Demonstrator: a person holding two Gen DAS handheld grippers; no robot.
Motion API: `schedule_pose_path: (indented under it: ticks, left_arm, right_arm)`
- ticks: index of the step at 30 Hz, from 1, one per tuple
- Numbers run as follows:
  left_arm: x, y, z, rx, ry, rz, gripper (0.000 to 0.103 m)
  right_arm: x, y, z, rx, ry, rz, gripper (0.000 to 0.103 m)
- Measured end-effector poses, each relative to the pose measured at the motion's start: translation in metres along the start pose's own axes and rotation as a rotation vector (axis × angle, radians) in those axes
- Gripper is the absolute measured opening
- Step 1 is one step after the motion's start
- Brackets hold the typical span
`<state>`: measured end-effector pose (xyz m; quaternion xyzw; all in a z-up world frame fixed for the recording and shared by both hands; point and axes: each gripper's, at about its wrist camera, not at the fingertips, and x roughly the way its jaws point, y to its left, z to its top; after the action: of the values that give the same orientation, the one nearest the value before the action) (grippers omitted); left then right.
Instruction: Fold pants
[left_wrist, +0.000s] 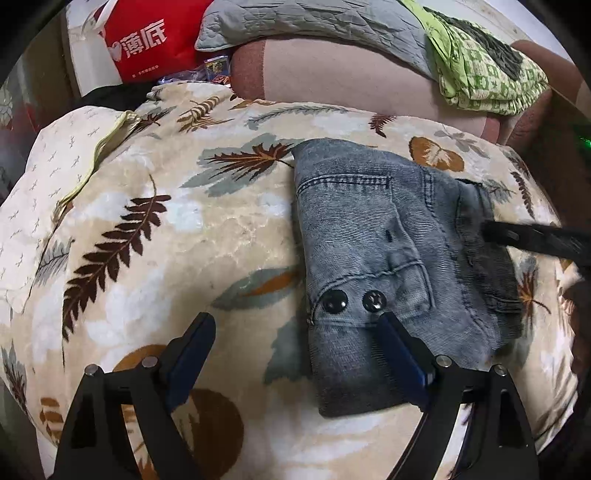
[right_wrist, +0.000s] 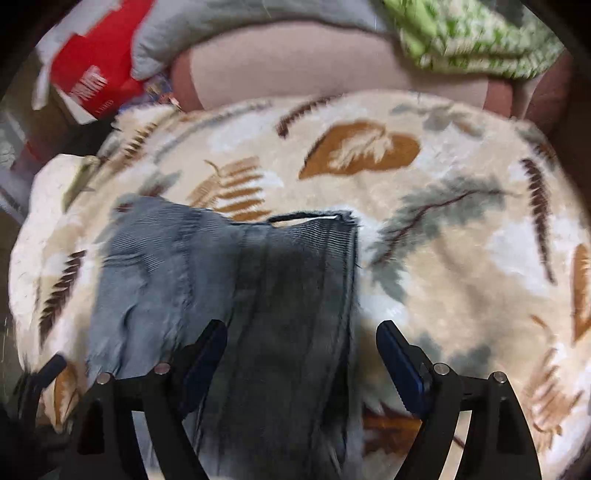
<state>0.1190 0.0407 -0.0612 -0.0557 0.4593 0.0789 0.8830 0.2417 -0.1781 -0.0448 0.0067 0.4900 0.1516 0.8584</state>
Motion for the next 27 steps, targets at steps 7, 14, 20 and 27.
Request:
schedule_pose_path:
  ticks: [7,14,20,27]
  left_arm:
    - [-0.042,-0.010,-0.016,0.000,-0.036,-0.014,0.089]
    - [-0.073,-0.025,-0.040,-0.001,-0.049,-0.051,0.089]
    - [-0.091,-0.040,-0.042,0.006,-0.083,-0.118,0.089]
    - [-0.110,-0.037,-0.029,-0.006,-0.147,-0.063,0.099]
  right_arm:
    - [-0.071,0.007,-0.081,-0.043,-0.061,0.065,0.085]
    - [-0.099,0.007,-0.143,-0.019,-0.077,0.084,0.090]
    - [-0.115,0.011,-0.145,-0.090,-0.112,-0.008,0.103]
    - [-0.129,0.013,-0.128,-0.124,-0.145,-0.077,0.103]
